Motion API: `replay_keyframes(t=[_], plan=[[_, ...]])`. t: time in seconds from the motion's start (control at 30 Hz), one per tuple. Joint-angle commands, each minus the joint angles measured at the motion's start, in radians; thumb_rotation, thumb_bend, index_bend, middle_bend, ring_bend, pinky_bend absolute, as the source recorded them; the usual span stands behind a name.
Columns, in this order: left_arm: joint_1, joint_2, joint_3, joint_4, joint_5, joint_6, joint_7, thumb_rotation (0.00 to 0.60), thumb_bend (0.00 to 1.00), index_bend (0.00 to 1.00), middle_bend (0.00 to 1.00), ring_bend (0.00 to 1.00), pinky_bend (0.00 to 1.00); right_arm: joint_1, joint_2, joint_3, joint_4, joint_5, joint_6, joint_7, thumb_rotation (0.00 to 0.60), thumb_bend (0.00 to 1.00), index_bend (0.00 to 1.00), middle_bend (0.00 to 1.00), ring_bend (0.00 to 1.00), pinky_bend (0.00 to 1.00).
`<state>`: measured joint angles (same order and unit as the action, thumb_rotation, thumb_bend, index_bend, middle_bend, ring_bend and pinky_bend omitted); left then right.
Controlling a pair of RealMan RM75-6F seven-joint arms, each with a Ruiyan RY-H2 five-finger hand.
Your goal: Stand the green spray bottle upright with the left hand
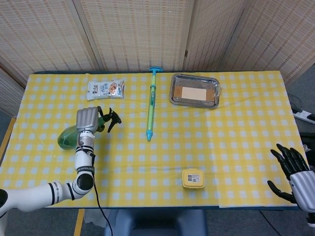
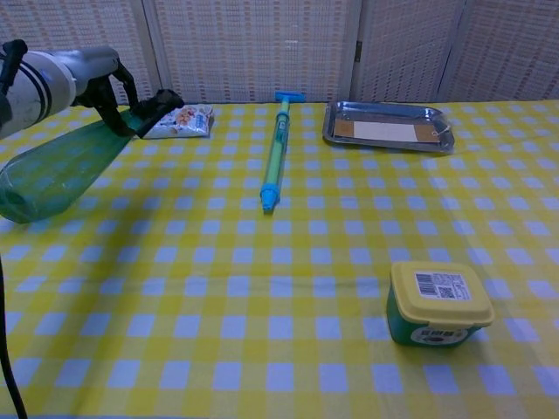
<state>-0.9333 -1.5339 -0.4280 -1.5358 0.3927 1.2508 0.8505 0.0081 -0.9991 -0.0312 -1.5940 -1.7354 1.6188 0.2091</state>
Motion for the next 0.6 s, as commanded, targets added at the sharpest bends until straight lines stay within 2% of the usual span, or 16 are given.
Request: replay_keyframes(t=[0.03, 0.27, 0.47, 0.6], plan=[[0.046, 0.096, -0.013, -0.138, 0.068, 0.110, -0.021, 0.600, 0.71, 0.69, 1.00, 1.00, 1.00, 0.007, -0.010, -0.003, -0.008, -0.001, -0.014, -0.028, 0.600, 0.33, 0.00, 0.00, 0.00, 0.00], [0.113, 0.192, -0.036, -0.268, 0.115, 0.179, -0.099, 0.600, 0.71, 0.69, 1.00, 1.00, 1.00, 0.022, -0.028, -0.006, -0.017, 0.008, -0.057, -0.075, 0.600, 0.33, 0.00, 0.00, 0.00, 0.00], [0.193, 0.274, -0.093, -0.350, 0.107, 0.142, -0.272, 0.600, 0.71, 0.70, 1.00, 1.00, 1.00, 0.031, -0.036, -0.005, -0.021, 0.018, -0.076, -0.095, 0.600, 0.33, 0.00, 0.00, 0.00, 0.00], [0.241, 0.301, -0.092, -0.352, 0.151, 0.136, -0.368, 0.600, 0.71, 0.70, 1.00, 1.00, 1.00, 0.035, -0.041, -0.007, -0.022, 0.020, -0.085, -0.105, 0.600, 0.33, 0.00, 0.00, 0.00, 0.00]])
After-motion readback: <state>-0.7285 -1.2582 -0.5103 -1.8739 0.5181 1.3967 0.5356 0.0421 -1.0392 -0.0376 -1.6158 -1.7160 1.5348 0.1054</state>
